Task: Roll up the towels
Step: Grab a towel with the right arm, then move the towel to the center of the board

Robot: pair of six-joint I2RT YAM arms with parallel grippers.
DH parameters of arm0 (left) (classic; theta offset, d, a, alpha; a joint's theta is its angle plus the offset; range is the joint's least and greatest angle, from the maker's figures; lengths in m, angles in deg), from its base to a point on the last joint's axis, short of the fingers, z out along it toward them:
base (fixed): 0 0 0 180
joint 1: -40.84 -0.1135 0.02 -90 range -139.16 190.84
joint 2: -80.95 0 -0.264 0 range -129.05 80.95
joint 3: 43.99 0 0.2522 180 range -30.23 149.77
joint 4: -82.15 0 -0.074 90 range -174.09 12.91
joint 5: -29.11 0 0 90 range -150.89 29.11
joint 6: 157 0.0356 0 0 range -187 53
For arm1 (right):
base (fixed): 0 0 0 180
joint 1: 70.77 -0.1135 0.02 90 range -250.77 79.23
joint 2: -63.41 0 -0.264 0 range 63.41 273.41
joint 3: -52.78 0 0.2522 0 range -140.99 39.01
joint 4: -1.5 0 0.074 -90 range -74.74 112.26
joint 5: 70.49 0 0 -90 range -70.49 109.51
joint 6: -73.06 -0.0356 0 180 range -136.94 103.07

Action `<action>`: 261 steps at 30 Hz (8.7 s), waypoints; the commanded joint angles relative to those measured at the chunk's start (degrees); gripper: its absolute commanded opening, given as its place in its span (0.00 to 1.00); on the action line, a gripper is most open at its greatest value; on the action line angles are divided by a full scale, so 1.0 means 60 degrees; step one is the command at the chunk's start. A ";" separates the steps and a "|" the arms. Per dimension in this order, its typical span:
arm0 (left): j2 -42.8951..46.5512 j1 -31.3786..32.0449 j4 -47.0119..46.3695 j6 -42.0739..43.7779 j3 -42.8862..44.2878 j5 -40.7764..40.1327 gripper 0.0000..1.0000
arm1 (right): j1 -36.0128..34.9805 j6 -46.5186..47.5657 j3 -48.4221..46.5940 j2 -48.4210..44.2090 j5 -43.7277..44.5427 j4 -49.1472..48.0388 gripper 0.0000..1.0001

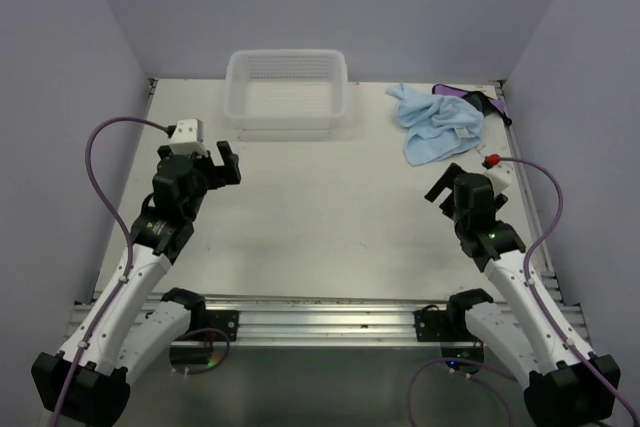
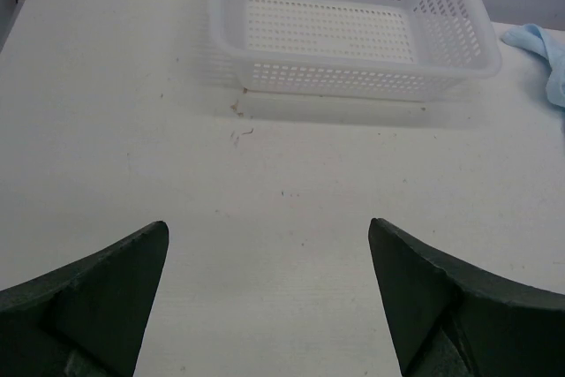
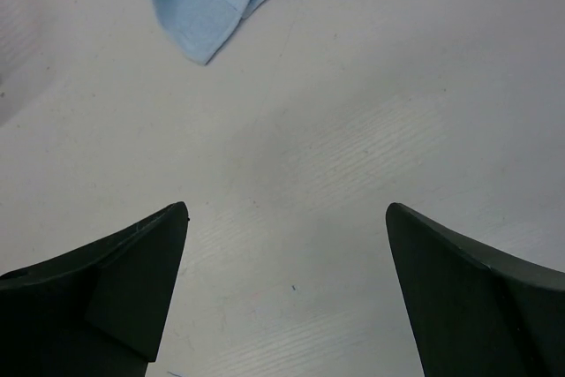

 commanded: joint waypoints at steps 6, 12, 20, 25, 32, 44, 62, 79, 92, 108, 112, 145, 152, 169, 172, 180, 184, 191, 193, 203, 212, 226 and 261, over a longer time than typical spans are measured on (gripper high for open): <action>0.0001 0.0013 -0.0050 -0.0074 0.0189 -0.0086 0.99 | -0.0036 0.0718 0.0106 0.0100 0.0095 -0.0423 0.99; 0.0031 0.0013 -0.0079 -0.0089 0.0175 0.0089 0.99 | -0.0022 0.1013 0.0180 0.0436 0.0536 -0.0409 0.99; 0.0191 0.0013 -0.0021 -0.0089 0.0175 0.0119 1.00 | 0.0125 0.0456 -0.0654 0.3097 0.0552 -0.0774 0.88; 0.0265 0.0013 -0.0079 -0.0104 0.0174 0.0410 1.00 | 0.0388 0.0104 -0.1870 0.4830 0.0260 -0.1155 0.88; 0.0119 0.0013 -0.0211 -0.0191 0.0145 0.0865 1.00 | 0.0506 -0.0379 -0.3027 0.6837 -0.0341 -0.2340 0.88; -0.0101 0.0437 -0.0211 -0.0133 0.0160 0.0939 1.00 | 0.0506 -0.0702 -0.5460 1.0030 -0.0195 -0.2414 0.88; -0.0043 0.0613 -0.0109 -0.0060 0.0233 0.0793 1.00 | 0.0491 -0.0614 -0.6618 1.1629 -0.0649 -0.2473 0.58; 0.0060 0.0613 -0.0138 -0.0045 0.0204 0.0895 1.00 | -0.0094 0.0410 -0.5022 0.7868 -0.0502 -0.2022 0.04; 0.0470 0.0598 -0.0138 -0.0060 0.0145 0.0807 1.00 | -0.1075 0.1084 -0.4931 0.4190 -0.1936 -0.0980 0.05; 0.1055 0.0598 -0.0416 -0.0148 -0.0015 0.0090 1.00 | -0.2524 0.1203 -0.7866 0.4086 -0.3813 -0.0186 0.00; 0.1173 0.0598 -0.0344 -0.0119 -0.0001 -0.0510 1.00 | -0.4393 0.0252 -0.6094 0.4085 -0.3624 -0.1417 0.00; -0.1535 0.2997 -0.0286 0.0860 0.0510 0.3680 0.91 | -0.6498 -0.2136 -0.0614 -0.1054 0.3438 0.1950 0.56; -0.3204 0.5986 0.0739 0.1536 0.0833 0.1425 0.91 | -0.5120 -0.2270 0.0179 -0.1072 0.2267 0.1599 0.55; -0.6048 0.7571 0.1972 0.1479 0.1390 0.0206 0.72 | -0.3889 -0.1786 0.0926 -0.1100 0.1285 0.0691 0.56; -0.6078 0.7673 0.2015 0.1347 0.1478 -0.0012 0.70 | -0.3699 -0.1698 0.1029 -0.1027 0.1080 0.0530 0.56; -0.6384 0.8391 0.1986 0.0922 0.1596 -0.0028 0.68 | -0.3215 -0.1493 0.1292 -0.0720 0.0524 0.0105 0.57; -0.6619 0.8436 0.1825 0.0396 0.1289 -0.0378 0.63 | -0.2995 -0.1361 0.1322 -0.0749 0.0392 0.0075 0.57; -0.6723 0.8465 0.1489 -0.0206 0.0849 -0.0848 0.51 | -0.2600 -0.1098 0.1527 -0.0764 0.0070 -0.0115 0.57; -0.6781 0.8465 0.1313 -0.0206 0.0761 -0.0776 0.48 | -0.2468 -0.1083 0.1556 -0.0720 -0.0033 -0.0188 0.57; -0.7528 0.8465 0.0873 -0.0309 0.0673 -0.0365 0.15 | -0.2160 -0.0980 0.1688 -0.0792 -0.0356 -0.0306 0.59; -0.6170 0.8450 0.1253 -0.0982 0.0863 -0.1871 0.00 | -0.2101 -0.0980 0.1527 -0.0676 -0.0502 -0.0277 0.59; -0.2301 0.8230 0.5465 -0.4054 0.2709 -0.8638 0.00 | -0.2058 -0.1053 0.0927 -0.0720 -0.0078 0.0339 0.49; 0.0031 0.8201 0.9178 -0.8102 0.3031 -1.2273 0.00 | -0.2058 -0.0233 0.0853 0.4521 -0.3563 -0.3791 0.41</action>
